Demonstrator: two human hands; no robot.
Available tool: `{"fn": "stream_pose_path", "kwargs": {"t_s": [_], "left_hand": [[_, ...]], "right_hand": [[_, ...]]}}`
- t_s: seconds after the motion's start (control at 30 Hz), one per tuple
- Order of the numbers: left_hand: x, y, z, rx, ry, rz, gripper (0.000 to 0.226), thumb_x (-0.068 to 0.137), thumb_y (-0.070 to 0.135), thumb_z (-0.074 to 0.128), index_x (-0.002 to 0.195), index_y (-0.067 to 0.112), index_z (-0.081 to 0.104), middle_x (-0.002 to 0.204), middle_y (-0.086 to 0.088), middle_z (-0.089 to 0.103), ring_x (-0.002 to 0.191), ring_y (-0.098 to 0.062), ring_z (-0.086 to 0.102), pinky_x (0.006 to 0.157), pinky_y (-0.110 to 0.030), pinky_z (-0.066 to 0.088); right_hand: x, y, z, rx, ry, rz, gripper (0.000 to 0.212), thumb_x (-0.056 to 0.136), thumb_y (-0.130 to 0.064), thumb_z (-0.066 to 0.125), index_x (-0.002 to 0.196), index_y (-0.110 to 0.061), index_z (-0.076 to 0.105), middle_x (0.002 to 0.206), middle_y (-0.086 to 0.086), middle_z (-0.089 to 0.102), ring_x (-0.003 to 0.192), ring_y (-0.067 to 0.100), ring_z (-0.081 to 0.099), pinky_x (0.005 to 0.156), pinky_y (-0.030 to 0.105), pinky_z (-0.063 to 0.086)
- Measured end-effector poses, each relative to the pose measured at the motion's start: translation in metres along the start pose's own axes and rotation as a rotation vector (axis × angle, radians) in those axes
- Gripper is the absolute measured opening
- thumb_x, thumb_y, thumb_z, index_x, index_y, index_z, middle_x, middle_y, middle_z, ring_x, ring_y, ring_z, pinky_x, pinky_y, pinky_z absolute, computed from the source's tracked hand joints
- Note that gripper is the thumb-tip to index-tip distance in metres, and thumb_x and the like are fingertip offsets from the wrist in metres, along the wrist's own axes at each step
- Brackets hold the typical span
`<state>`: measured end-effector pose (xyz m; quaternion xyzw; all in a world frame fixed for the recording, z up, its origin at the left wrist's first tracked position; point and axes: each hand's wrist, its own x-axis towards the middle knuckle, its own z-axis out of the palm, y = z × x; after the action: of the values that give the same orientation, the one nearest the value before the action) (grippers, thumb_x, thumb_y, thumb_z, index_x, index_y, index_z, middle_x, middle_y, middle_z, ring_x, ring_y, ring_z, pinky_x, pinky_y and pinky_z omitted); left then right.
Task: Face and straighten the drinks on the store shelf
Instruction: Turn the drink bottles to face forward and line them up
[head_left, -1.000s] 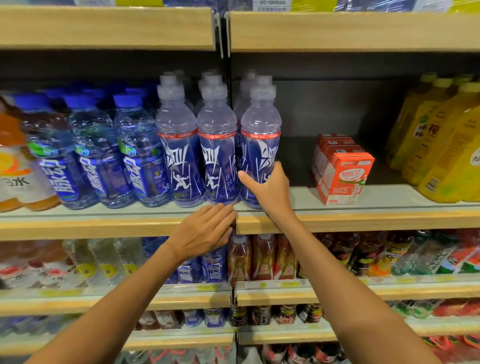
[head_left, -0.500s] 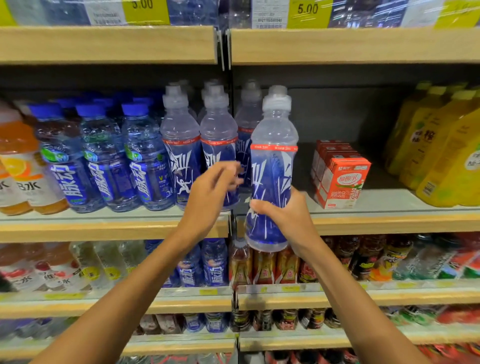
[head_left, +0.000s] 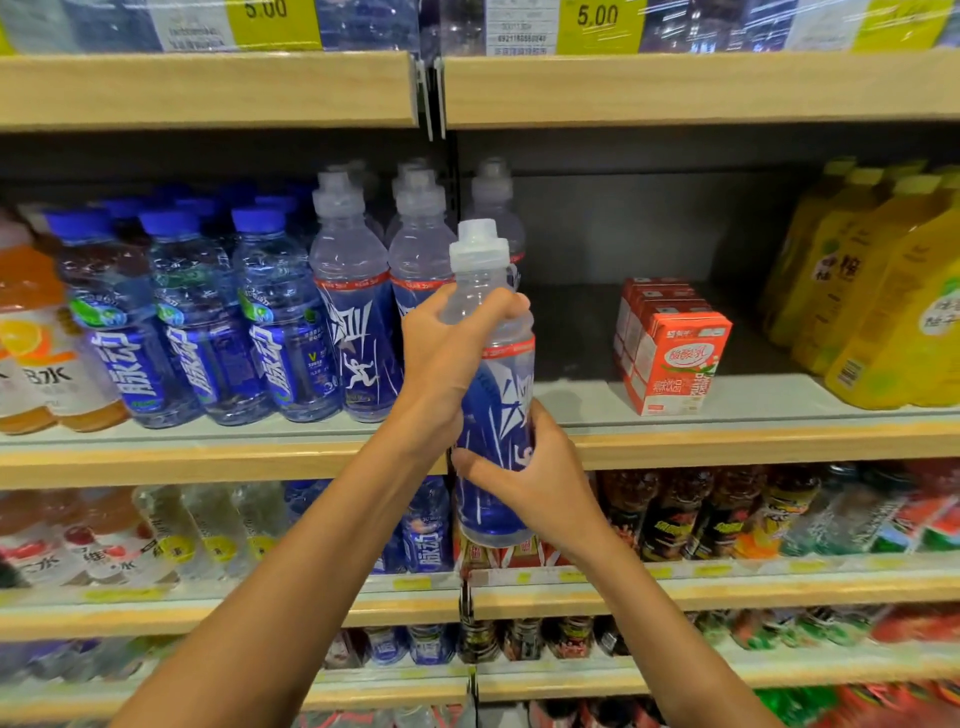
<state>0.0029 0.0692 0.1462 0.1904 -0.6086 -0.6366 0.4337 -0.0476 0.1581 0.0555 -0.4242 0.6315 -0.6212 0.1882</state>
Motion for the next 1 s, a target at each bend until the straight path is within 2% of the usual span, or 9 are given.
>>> {"fn": "stream_pose_path", "kwargs": {"t_s": [0.1, 0.2, 0.33, 0.43, 0.6, 0.7, 0.8, 0.87, 1.0], "left_hand": [[0.011, 0.006, -0.010, -0.181, -0.125, -0.115, 0.033, 0.062, 0.023, 0.074, 0.091, 0.010, 0.064, 0.085, -0.010, 0.067, 0.076, -0.025, 0.065, 0.066, -0.032, 0.054], [0.021, 0.012, -0.020, -0.415, -0.405, -0.213, 0.046, 0.052, 0.027, 0.079, 0.091, 0.007, 0.064, 0.084, -0.009, 0.069, 0.071, -0.025, 0.066, 0.062, -0.028, 0.055], [0.026, 0.007, -0.017, -0.674, -0.707, -0.251, 0.048, 0.053, 0.034, 0.085, 0.089, 0.008, 0.066, 0.084, -0.008, 0.067, 0.068, -0.021, 0.066, 0.066, -0.029, 0.056], [0.026, 0.000, -0.013, -0.815, -0.828, -0.316, 0.045, 0.058, 0.030, 0.084, 0.091, 0.008, 0.064, 0.086, -0.008, 0.065, 0.069, -0.022, 0.065, 0.068, -0.030, 0.056], [0.028, -0.010, -0.019, -0.674, -0.715, -0.305, 0.055, 0.056, 0.039, 0.084, 0.098, 0.008, 0.070, 0.100, -0.010, 0.069, 0.085, -0.025, 0.068, 0.078, -0.033, 0.057], [0.028, -0.010, -0.023, -0.329, -0.494, -0.249, 0.052, 0.074, 0.052, 0.065, 0.108, 0.013, 0.067, 0.107, -0.009, 0.071, 0.095, -0.022, 0.068, 0.087, -0.036, 0.052], [0.023, -0.008, -0.021, 0.044, -0.220, -0.076, 0.032, 0.097, 0.044, 0.045, 0.100, 0.021, 0.067, 0.096, -0.002, 0.073, 0.089, -0.012, 0.069, 0.082, -0.031, 0.053], [0.017, -0.005, -0.014, 0.160, -0.135, 0.051, 0.029, 0.098, 0.043, 0.044, 0.092, 0.024, 0.065, 0.096, -0.006, 0.070, 0.089, -0.013, 0.066, 0.080, -0.031, 0.053], [0.008, 0.000, 0.009, 0.202, -0.066, 0.121, 0.021, 0.089, 0.049, 0.058, 0.099, 0.030, 0.061, 0.097, 0.011, 0.067, 0.091, -0.002, 0.065, 0.077, -0.017, 0.052]], "right_hand": [[0.002, 0.000, -0.014, 0.329, -0.171, 0.082, 0.068, 0.061, -0.052, 0.079, 0.119, -0.026, 0.054, 0.116, -0.001, 0.067, 0.105, 0.014, 0.066, 0.086, 0.030, 0.054], [0.001, -0.001, -0.025, 0.620, -0.405, 0.162, 0.073, 0.062, -0.064, 0.075, 0.120, -0.023, 0.059, 0.117, 0.002, 0.068, 0.107, 0.017, 0.065, 0.087, 0.030, 0.054], [0.004, 0.001, -0.015, 0.811, -0.721, 0.222, 0.075, 0.074, -0.059, 0.069, 0.128, -0.009, 0.051, 0.117, 0.014, 0.065, 0.107, 0.028, 0.064, 0.098, 0.043, 0.049], [0.005, 0.001, -0.005, 0.809, -0.754, 0.232, 0.070, 0.074, -0.057, 0.071, 0.120, -0.007, 0.054, 0.105, 0.013, 0.066, 0.095, 0.025, 0.066, 0.091, 0.041, 0.051], [0.003, 0.003, -0.009, 0.722, -0.553, 0.241, 0.058, 0.070, -0.056, 0.075, 0.104, -0.010, 0.062, 0.088, 0.013, 0.069, 0.078, 0.026, 0.068, 0.075, 0.037, 0.056], [0.002, -0.001, -0.015, 0.465, -0.268, 0.190, 0.050, 0.068, -0.053, 0.073, 0.100, -0.016, 0.064, 0.086, 0.008, 0.072, 0.079, 0.023, 0.069, 0.074, 0.036, 0.056], [0.002, -0.003, -0.018, 0.240, -0.027, 0.105, 0.043, 0.072, -0.052, 0.075, 0.100, -0.022, 0.063, 0.087, -0.004, 0.073, 0.080, 0.010, 0.071, 0.066, 0.020, 0.054], [0.000, -0.001, -0.015, 0.151, 0.083, 0.040, 0.038, 0.075, -0.048, 0.073, 0.102, -0.024, 0.062, 0.092, -0.007, 0.072, 0.084, 0.007, 0.069, 0.066, 0.018, 0.053], [-0.004, 0.003, -0.006, -0.023, 0.224, -0.028, 0.041, 0.075, -0.050, 0.071, 0.104, -0.026, 0.055, 0.092, -0.014, 0.068, 0.085, -0.002, 0.065, 0.067, 0.011, 0.050]]}}
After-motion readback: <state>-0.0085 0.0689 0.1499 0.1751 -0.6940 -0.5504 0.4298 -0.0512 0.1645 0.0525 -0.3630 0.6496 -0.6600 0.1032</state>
